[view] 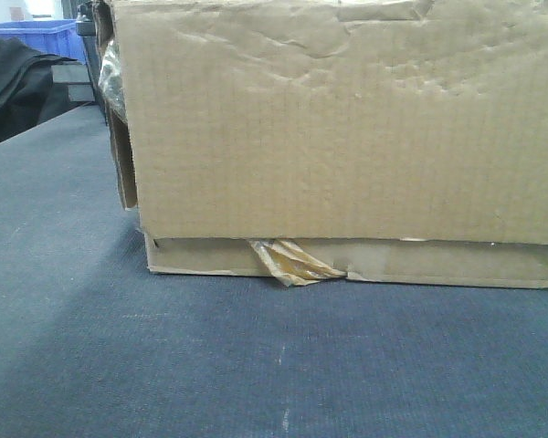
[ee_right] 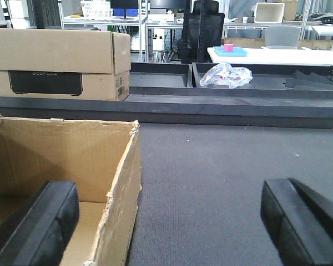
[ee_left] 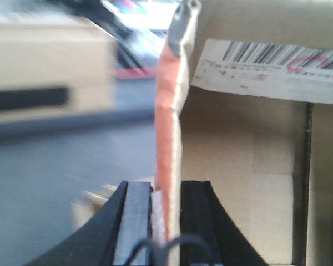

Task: Stack two boxes on right shelf middle

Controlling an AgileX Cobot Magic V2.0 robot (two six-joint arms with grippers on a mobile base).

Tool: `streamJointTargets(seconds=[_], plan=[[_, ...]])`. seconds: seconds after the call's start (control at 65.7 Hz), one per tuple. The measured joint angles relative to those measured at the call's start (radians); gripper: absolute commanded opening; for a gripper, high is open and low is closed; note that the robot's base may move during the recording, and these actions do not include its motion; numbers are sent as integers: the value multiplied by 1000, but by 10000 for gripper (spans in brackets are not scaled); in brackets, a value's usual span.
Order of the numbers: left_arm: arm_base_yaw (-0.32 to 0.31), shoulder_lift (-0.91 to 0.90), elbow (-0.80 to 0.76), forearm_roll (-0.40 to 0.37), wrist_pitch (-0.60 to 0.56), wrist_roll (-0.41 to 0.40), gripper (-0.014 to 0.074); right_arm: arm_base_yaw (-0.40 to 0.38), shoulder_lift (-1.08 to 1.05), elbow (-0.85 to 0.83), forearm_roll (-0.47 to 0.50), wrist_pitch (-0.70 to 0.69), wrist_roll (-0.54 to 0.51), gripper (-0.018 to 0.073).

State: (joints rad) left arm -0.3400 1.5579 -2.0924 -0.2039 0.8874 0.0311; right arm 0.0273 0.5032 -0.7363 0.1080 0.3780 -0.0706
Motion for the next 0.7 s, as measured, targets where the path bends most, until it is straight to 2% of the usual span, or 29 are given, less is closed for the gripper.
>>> streamJointTargets(seconds=[0.091, 0.213, 0.7], plan=[[-48, 61, 0, -1, 0, -17, -111, 0, 0, 0, 0, -2, 0, 569], [-79, 140, 0, 19, 0, -62, -111, 0, 0, 0, 0, -2, 0, 569], [-83, 311, 2, 42, 85, -83, -110, 0, 0, 0, 0, -2, -2, 569]])
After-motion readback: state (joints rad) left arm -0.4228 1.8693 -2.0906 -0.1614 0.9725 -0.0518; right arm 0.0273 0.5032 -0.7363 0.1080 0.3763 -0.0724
